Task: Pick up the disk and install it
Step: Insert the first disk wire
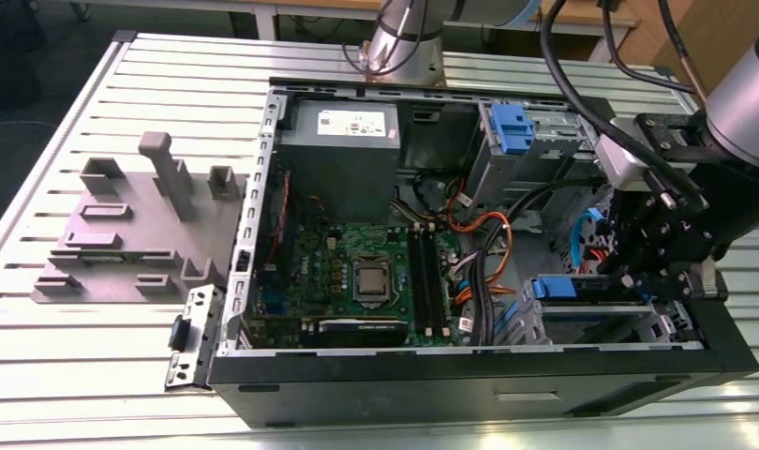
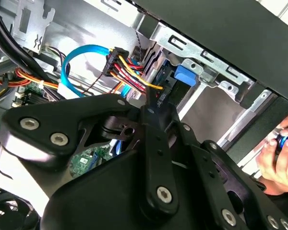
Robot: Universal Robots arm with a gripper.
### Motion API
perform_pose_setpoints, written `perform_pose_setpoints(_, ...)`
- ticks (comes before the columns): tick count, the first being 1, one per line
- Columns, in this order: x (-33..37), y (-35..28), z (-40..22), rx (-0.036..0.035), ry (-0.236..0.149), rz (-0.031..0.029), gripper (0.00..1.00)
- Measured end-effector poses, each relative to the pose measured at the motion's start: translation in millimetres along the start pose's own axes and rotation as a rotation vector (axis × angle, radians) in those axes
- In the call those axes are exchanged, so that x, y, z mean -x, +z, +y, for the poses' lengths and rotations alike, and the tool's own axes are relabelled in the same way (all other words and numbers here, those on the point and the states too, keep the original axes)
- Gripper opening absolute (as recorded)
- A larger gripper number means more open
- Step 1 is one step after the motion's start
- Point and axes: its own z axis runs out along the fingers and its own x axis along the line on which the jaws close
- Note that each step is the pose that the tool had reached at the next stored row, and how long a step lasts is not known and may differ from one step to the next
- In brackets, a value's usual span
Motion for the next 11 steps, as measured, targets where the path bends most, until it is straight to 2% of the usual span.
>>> perform_pose_setpoints(6, 0.0, -10.3, -0.3, 0.0003, 0.000, 0.0003, 0.24)
perform_pose_setpoints(7, 0.0, -10.9, -0.3, 0.0003, 0.000, 0.0002, 0.23)
perform_pose_setpoints(8, 0.0, -10.8, -0.3, 0.0003, 0.000, 0.0000, 0.16)
perform_pose_setpoints(11, 0.0, -11.0, -0.3, 0.0004, 0.000, 0.0002, 0.11)
